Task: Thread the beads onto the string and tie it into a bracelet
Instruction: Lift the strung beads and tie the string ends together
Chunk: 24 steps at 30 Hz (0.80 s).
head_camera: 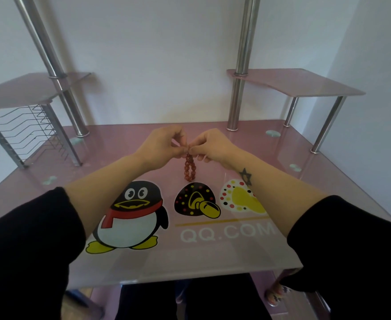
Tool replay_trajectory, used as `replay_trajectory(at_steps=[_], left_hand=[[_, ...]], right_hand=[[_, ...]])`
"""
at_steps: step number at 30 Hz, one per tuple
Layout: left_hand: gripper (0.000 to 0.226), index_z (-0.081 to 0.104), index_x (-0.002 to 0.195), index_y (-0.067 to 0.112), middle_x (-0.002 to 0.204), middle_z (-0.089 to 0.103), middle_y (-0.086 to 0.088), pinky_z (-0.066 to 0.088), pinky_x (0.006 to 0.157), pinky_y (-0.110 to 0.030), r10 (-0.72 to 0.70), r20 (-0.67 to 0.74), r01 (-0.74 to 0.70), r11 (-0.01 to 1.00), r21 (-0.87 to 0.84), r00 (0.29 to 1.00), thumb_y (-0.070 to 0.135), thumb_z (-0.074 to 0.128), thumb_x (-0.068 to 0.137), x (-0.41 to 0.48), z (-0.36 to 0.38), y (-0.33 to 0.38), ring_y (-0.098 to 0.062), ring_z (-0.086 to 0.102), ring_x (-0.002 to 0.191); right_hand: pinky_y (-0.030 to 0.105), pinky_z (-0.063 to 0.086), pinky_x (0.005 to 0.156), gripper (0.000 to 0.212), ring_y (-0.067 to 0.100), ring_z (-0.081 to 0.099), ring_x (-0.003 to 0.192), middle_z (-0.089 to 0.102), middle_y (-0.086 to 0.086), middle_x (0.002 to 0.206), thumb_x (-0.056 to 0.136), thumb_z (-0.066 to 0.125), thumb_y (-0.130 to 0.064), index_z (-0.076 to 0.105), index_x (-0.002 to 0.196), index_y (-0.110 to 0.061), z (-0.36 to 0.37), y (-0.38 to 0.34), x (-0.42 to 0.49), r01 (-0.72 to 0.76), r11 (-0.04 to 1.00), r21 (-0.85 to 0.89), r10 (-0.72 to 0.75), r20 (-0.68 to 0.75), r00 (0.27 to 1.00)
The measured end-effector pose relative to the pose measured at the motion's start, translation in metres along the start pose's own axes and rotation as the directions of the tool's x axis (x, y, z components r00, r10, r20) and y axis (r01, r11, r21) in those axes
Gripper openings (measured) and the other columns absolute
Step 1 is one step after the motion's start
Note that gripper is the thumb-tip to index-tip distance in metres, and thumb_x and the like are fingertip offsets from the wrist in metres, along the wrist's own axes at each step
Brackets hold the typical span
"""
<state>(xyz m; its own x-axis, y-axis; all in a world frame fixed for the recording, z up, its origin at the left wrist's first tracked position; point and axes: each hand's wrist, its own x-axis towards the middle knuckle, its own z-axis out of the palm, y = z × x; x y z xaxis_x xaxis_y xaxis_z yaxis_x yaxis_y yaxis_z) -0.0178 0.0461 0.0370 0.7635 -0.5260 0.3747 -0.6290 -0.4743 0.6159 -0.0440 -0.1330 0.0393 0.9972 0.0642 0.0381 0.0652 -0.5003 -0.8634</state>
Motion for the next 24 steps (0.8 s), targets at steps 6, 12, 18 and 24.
replay_trajectory(at_steps=[6,12,18,24], left_hand=[[0.025,0.054,0.078,0.025,0.086,0.067,0.007,0.060,0.070,-0.032,-0.010,-0.013,0.011,0.999,0.035,1.000,0.006,0.070,0.084,0.0012,-0.0003,0.0015,-0.007,0.070,0.070],[0.024,0.054,0.078,0.024,0.085,0.068,0.005,0.060,0.070,-0.037,-0.018,-0.036,0.019,0.999,0.041,0.999,0.007,0.070,0.084,0.0019,0.0006,0.0027,-0.008,0.070,0.070],[0.016,0.060,0.078,0.019,0.073,0.071,0.003,0.060,0.070,-0.033,-0.077,-0.081,0.082,0.995,0.056,0.994,0.013,0.074,0.082,0.0048,0.0023,0.0011,-0.006,0.068,0.067],[0.012,0.060,0.081,0.020,0.073,0.068,0.006,0.053,0.068,-0.028,-0.096,-0.076,0.107,0.982,0.155,0.992,0.013,0.069,0.086,0.0068,0.0010,-0.0012,-0.007,0.065,0.069]], right_hand=[[0.022,0.048,0.054,0.008,0.011,0.059,0.057,0.069,0.009,0.073,0.081,0.069,-0.005,0.072,0.087,-0.005,-0.0019,-0.0012,-0.0004,-0.030,0.996,0.083,0.029,0.014,0.999],[0.023,0.049,0.053,0.009,0.014,0.060,0.057,0.069,0.015,0.075,0.083,0.066,-0.006,0.069,0.087,0.002,-0.0004,-0.0005,0.0003,-0.022,0.998,0.067,0.023,-0.006,1.000],[0.024,0.050,0.053,0.008,0.013,0.058,0.056,0.069,0.013,0.075,0.086,0.062,-0.007,0.066,0.085,0.000,0.0017,0.0019,0.0038,0.020,0.999,-0.029,-0.023,-0.091,0.996],[0.032,0.054,0.059,0.010,0.014,0.059,0.057,0.066,0.004,0.067,0.085,0.060,-0.009,0.065,0.081,-0.002,-0.0023,0.0063,0.0068,0.035,0.991,-0.131,-0.061,-0.201,0.978]])
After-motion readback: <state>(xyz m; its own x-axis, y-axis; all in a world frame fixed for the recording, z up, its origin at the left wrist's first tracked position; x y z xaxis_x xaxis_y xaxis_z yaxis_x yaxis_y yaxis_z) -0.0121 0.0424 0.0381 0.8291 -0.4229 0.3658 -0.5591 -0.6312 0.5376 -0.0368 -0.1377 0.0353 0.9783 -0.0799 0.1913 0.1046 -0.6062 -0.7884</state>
